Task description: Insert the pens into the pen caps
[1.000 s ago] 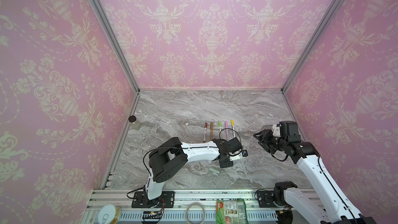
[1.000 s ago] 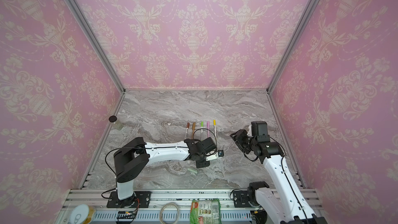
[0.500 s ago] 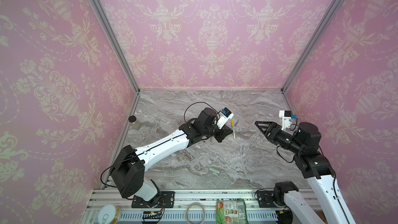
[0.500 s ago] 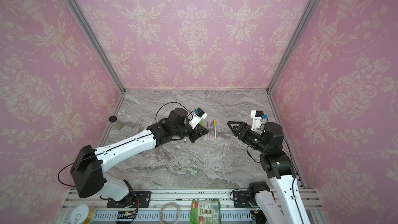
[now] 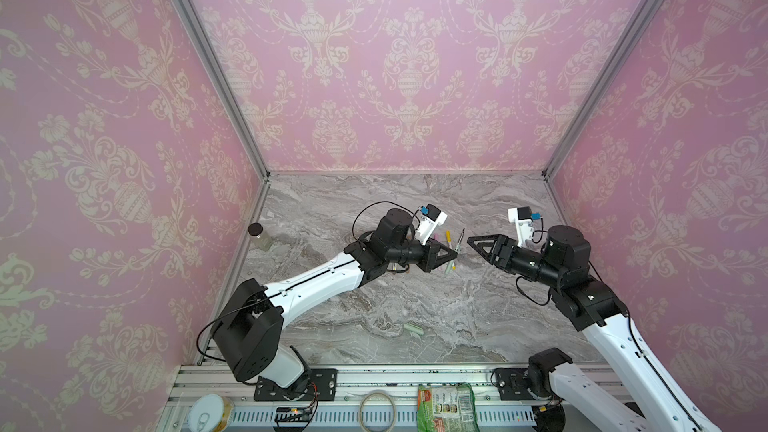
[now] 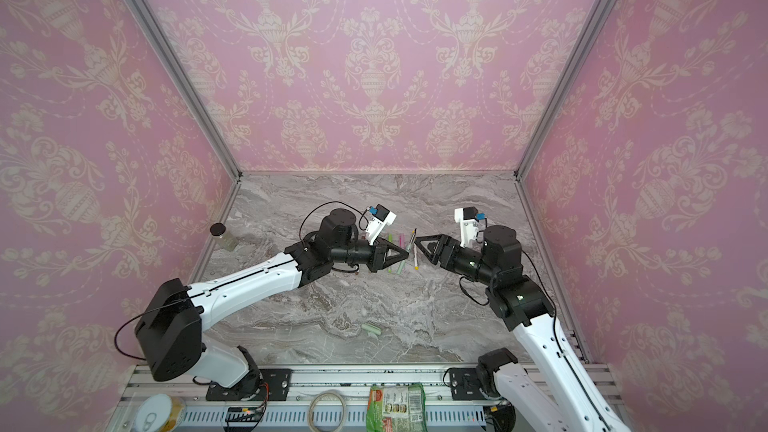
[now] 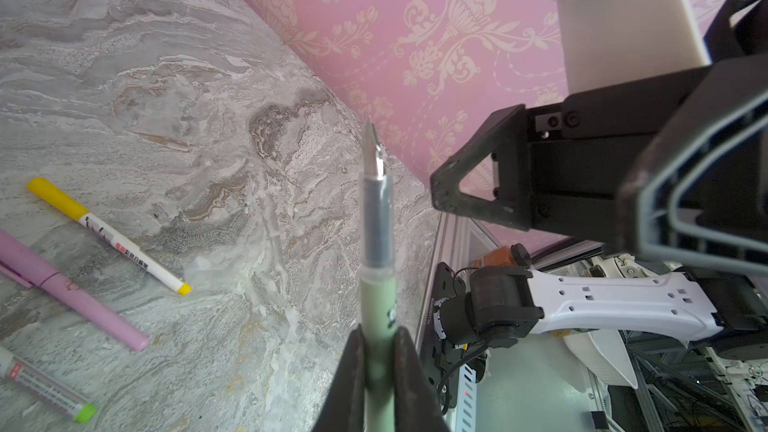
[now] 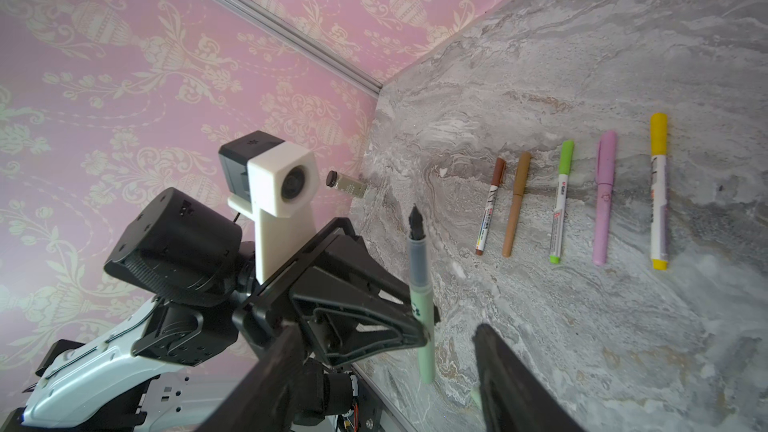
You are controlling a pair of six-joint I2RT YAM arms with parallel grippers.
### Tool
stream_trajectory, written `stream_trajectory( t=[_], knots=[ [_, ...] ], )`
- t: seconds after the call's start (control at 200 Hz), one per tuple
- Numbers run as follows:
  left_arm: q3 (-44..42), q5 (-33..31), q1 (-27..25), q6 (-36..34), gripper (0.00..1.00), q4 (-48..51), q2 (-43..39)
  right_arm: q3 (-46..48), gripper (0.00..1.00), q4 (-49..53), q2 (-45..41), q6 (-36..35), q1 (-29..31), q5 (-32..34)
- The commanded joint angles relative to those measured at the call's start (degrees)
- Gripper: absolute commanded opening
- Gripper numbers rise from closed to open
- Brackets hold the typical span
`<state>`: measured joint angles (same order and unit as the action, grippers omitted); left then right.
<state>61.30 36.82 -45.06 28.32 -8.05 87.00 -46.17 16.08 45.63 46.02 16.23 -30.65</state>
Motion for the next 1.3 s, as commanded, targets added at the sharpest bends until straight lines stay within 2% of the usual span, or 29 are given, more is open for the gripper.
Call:
stream_trajectory(
  t=[0.0, 0.185, 0.395, 0.5, 0.776, 0.991, 1.126, 1.211, 1.296],
  knots=[
    [-1.1, 1.8, 0.1, 2.1, 0.01, -1.9, -1.3, 0.4, 0.64, -4.7, 1.5, -0.3, 2.2, 2.2],
    [-1.4, 1.1, 0.1, 2.2, 0.01, -2.5, -1.3, 0.3, 0.55, -6.6, 5.7, 0.1, 6.1, 4.5],
    [-1.7, -0.6, 0.2, 2.2, 0.01, -2.2, -1.6, 0.5, 0.34, -7.7, 7.4, 0.4, 8.3, 6.0],
    [-1.6, -0.9, 0.2, 2.2, 0.01, -2.2, -1.4, 0.8, 0.31, -8.0, 8.0, 0.5, 9.0, 6.4],
    [-1.2, -0.8, 0.2, 2.4, 0.00, -2.1, -1.4, 0.6, 0.31, -6.5, 9.4, -0.8, 9.6, 8.2],
    [-0.9, -0.9, 0.2, 2.3, 0.01, -1.1, -1.1, -0.4, 0.10, -5.7, 10.0, -0.9, 9.6, 9.2],
    [-1.1, -1.2, 0.2, 1.8, 0.12, 0.2, -1.4, -1.0, 0.04, -5.2, 9.7, -1.1, 9.7, 9.5],
    [-1.4, -1.7, 0.2, 0.6, 0.27, 2.1, -1.7, -1.5, 0.04, -5.2, 9.3, -1.2, 9.6, 9.5],
    [-1.9, -2.2, 0.2, -0.6, 0.31, 4.1, -2.2, -2.2, 0.04, -4.9, 8.9, -1.5, 9.7, 9.5]
  ],
)
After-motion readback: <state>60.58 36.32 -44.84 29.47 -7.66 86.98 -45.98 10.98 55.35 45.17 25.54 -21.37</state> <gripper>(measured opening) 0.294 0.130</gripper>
